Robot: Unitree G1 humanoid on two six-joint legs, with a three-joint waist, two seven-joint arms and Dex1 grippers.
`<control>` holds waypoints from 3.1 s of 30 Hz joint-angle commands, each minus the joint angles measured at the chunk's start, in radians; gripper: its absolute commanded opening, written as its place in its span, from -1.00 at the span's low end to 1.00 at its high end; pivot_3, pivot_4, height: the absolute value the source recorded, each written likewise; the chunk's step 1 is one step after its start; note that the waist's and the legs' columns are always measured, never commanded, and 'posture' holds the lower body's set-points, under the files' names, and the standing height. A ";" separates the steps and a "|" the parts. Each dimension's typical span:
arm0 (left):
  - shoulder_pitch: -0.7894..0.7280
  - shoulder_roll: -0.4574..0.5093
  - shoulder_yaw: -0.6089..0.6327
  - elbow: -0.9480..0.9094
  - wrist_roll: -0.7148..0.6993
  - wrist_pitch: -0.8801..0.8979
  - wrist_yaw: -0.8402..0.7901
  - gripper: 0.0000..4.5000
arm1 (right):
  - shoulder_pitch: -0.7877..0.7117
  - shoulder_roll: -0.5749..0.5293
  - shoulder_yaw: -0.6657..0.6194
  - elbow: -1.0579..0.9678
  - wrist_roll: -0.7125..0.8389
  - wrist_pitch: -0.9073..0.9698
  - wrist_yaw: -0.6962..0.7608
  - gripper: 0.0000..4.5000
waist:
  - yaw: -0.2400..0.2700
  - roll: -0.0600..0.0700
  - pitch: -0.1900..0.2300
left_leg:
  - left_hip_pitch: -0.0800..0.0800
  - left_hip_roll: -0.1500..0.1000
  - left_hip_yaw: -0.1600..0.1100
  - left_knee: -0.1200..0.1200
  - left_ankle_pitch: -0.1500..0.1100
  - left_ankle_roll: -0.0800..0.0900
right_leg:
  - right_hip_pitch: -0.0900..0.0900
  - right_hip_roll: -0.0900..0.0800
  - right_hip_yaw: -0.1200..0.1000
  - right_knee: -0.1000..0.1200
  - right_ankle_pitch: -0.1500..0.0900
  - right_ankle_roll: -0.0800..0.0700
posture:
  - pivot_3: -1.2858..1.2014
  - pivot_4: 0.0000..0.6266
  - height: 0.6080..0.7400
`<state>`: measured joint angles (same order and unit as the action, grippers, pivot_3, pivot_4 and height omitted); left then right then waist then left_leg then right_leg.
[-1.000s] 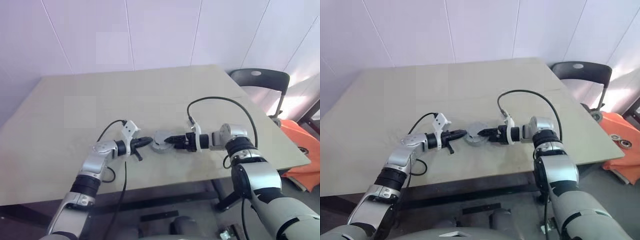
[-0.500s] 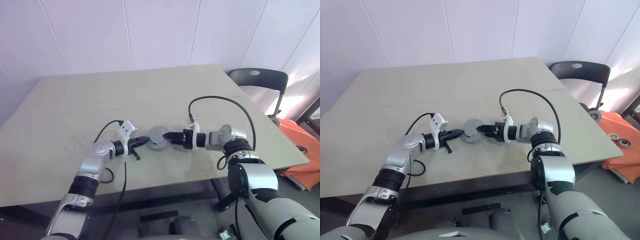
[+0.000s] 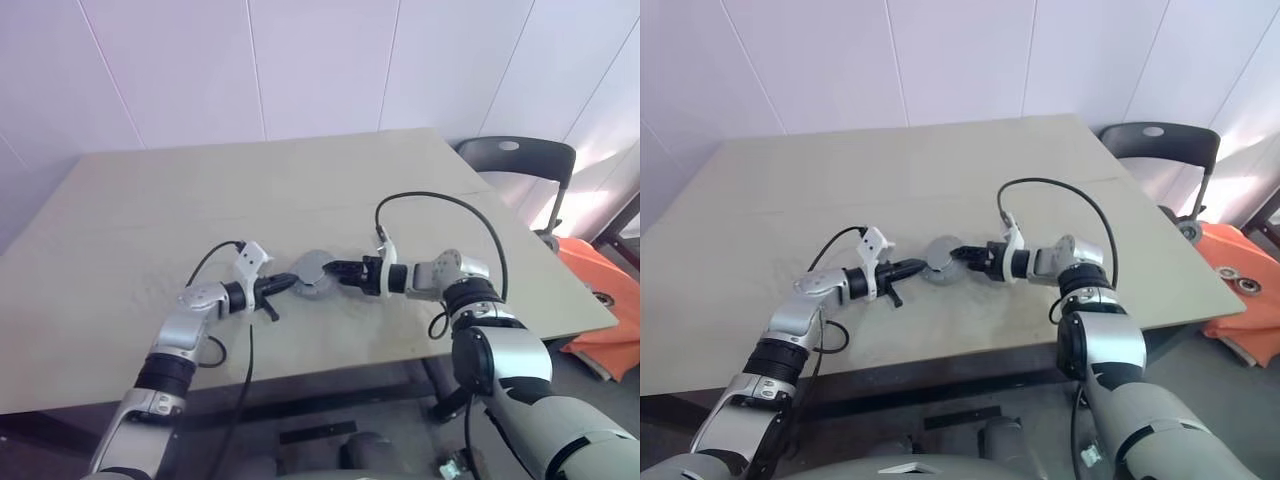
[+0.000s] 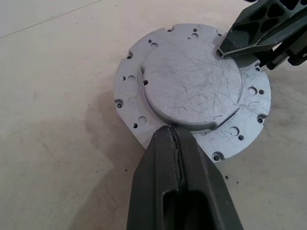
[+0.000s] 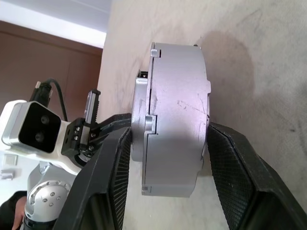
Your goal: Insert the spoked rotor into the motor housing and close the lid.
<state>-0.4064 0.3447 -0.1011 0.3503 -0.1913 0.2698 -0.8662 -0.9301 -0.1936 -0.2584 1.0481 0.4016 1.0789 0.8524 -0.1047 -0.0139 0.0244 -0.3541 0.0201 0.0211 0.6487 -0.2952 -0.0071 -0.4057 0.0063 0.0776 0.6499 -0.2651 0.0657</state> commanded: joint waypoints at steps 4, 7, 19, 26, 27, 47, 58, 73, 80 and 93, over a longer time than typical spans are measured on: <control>0.014 0.005 -0.025 0.002 0.015 0.021 -0.007 -1.00 | -0.002 0.035 0.010 0.009 0.010 0.000 -0.008 -0.07 | 0.000 0.000 0.000 | 0.000 0.000 0.000 0.000 0.000 0.000 | 0.000 0.000 0.000 0.000 0.000 0.000 | 0.03 -1.00 1.00; 0.014 0.007 -0.022 0.000 0.014 0.022 -0.006 -1.00 | -0.003 0.033 0.004 0.015 0.014 0.005 -0.010 -0.07 | -0.001 0.000 0.000 | 0.000 0.000 0.000 0.000 0.000 0.000 | 0.000 0.000 0.000 0.000 0.000 0.000 | 0.03 -1.00 1.00; 0.044 0.159 0.168 -0.247 -0.186 0.191 -0.063 -1.00 | 0.023 0.067 -0.085 0.059 0.071 0.018 -0.036 -0.07 | -0.025 0.000 0.002 | -0.002 0.002 0.000 -0.002 0.000 0.000 | -0.004 0.000 0.000 0.000 0.000 0.000 | 0.03 -1.00 1.00; 0.064 0.225 0.328 -0.312 -0.293 0.284 -0.003 -1.00 | 0.015 0.104 -0.201 0.095 0.152 0.019 -0.071 -0.07 | -0.024 0.000 0.003 | -0.002 0.004 0.000 -0.003 0.000 0.000 | -0.004 0.002 0.000 0.000 0.000 0.000 | 0.03 -1.00 1.00; 0.074 0.231 0.340 -0.313 -0.298 0.288 0.003 -1.00 | 0.012 0.112 -0.225 0.102 0.169 0.016 -0.085 -0.07 | -0.023 0.001 0.003 | -0.002 0.004 0.000 -0.003 0.000 0.000 | -0.004 0.002 0.000 0.000 0.000 0.000 | 0.03 -1.00 1.00; 0.264 0.165 0.507 -0.417 -0.498 0.394 0.152 -1.00 | -0.085 0.141 -0.339 0.059 0.303 0.066 -0.139 -0.07 | -0.017 -0.002 0.007 | -0.021 0.002 0.000 -0.001 0.000 -0.001 | -0.020 -0.004 0.000 0.000 0.001 0.000 | 0.03 -1.00 1.00; 0.287 0.004 0.584 -0.436 -0.691 0.464 0.274 -1.00 | -0.133 0.142 -0.330 0.025 0.335 0.120 -0.151 -0.07 | -0.014 -0.003 0.007 | -0.021 0.001 0.000 -0.001 0.000 -0.001 | -0.021 -0.005 -0.001 0.000 0.001 0.000 | 0.03 -1.00 1.00; 0.295 -0.075 0.612 -0.550 -0.946 0.495 0.424 0.30 | -0.147 0.132 -0.302 0.034 0.318 0.106 -0.164 -0.07 | -0.015 -0.003 0.007 | -0.021 0.000 0.000 0.000 0.000 -0.001 | -0.021 -0.005 -0.001 0.001 0.002 0.001 | 0.03 -1.00 1.00; 0.302 -0.124 0.577 -0.523 -1.024 0.536 0.505 0.59 | -0.150 0.126 -0.285 0.038 0.310 0.099 -0.163 -0.07 | -0.014 -0.003 0.007 | -0.021 0.000 0.000 0.001 0.000 -0.001 | -0.020 -0.004 0.000 0.001 0.002 0.001 | 0.03 -1.00 1.00; 0.148 -0.186 0.528 -0.276 -1.012 0.549 0.529 0.59 | -0.155 0.115 -0.267 0.040 0.306 0.099 -0.157 -0.07 | -0.013 -0.003 0.007 | -0.021 -0.004 0.000 0.004 0.000 -0.001 | -0.019 -0.003 0.000 0.002 0.002 0.002 | 0.03 -1.00 1.00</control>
<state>-0.2294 0.1536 0.4396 0.0668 -1.2159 0.8358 -0.3150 -1.0314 -0.0782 -0.5173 1.1204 0.6813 1.1735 0.6728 -0.1176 -0.0172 0.0310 -0.3749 0.0162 0.0211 0.6528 -0.2953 -0.0081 -0.4247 0.0036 0.0772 0.6516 -0.2626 0.0676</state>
